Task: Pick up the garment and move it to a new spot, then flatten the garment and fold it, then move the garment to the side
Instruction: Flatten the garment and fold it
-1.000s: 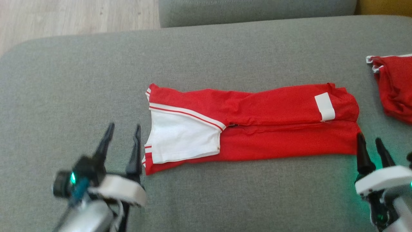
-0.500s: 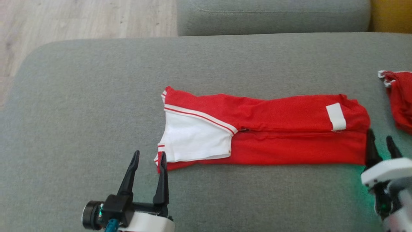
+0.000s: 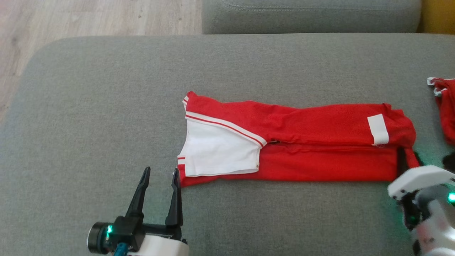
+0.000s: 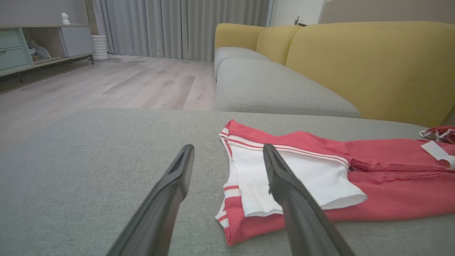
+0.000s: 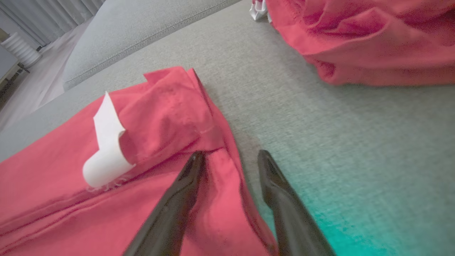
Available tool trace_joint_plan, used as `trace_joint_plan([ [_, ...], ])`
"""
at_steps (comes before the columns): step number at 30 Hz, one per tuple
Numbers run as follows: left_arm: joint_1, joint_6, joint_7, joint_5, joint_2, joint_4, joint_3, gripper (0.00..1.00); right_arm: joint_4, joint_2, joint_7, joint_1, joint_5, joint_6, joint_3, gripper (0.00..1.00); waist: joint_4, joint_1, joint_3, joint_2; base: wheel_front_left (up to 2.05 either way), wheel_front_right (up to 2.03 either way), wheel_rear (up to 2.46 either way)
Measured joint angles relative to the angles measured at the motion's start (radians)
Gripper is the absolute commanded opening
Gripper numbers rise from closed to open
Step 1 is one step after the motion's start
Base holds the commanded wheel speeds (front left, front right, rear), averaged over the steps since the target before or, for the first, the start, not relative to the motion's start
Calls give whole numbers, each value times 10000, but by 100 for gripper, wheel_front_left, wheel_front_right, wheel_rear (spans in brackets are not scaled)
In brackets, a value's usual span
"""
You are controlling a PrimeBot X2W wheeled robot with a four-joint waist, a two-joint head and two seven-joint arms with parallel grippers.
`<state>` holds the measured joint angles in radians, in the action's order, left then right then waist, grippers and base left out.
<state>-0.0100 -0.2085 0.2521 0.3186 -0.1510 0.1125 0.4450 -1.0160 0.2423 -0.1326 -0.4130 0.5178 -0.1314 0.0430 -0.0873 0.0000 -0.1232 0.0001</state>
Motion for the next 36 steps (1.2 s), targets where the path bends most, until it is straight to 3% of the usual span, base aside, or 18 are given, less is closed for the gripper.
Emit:
trace_joint_plan([
  [1,-40,71,0,-54,31,46,-48,100,-44,-90,42,-113,-2,0,-17,17,34,0,-6,0,0,0,0],
  [2,-62,146,0,-107,71,75,-111,100,-59,-159,105,-186,-15,0,-75,0,65,0,-7,0,0,0,0],
  [12,-119,625,0,-514,382,360,-581,100,125,-228,-121,-262,-71,0,-453,0,283,0,156,0,0,0,0],
  [22,-193,955,0,-734,627,460,-894,100,836,732,-94,-233,113,0,-508,0,411,0,299,0,0,0,0],
  [28,-193,1135,0,-836,700,527,-951,100,1099,1016,577,-224,293,0,-525,0,460,0,269,0,0,0,0],
  [29,-193,1183,0,-838,713,550,-963,100,1097,1014,786,-190,324,0,-566,55,458,0,266,0,0,0,0],
  [30,-192,1223,0,-844,725,579,-970,100,1097,1012,907,-124,345,0,-577,100,452,0,260,0,0,0,0],
  [36,-191,1396,0,-926,792,694,-1007,100,1187,1026,568,175,245,0,-270,100,373,0,199,0,0,0,0],
])
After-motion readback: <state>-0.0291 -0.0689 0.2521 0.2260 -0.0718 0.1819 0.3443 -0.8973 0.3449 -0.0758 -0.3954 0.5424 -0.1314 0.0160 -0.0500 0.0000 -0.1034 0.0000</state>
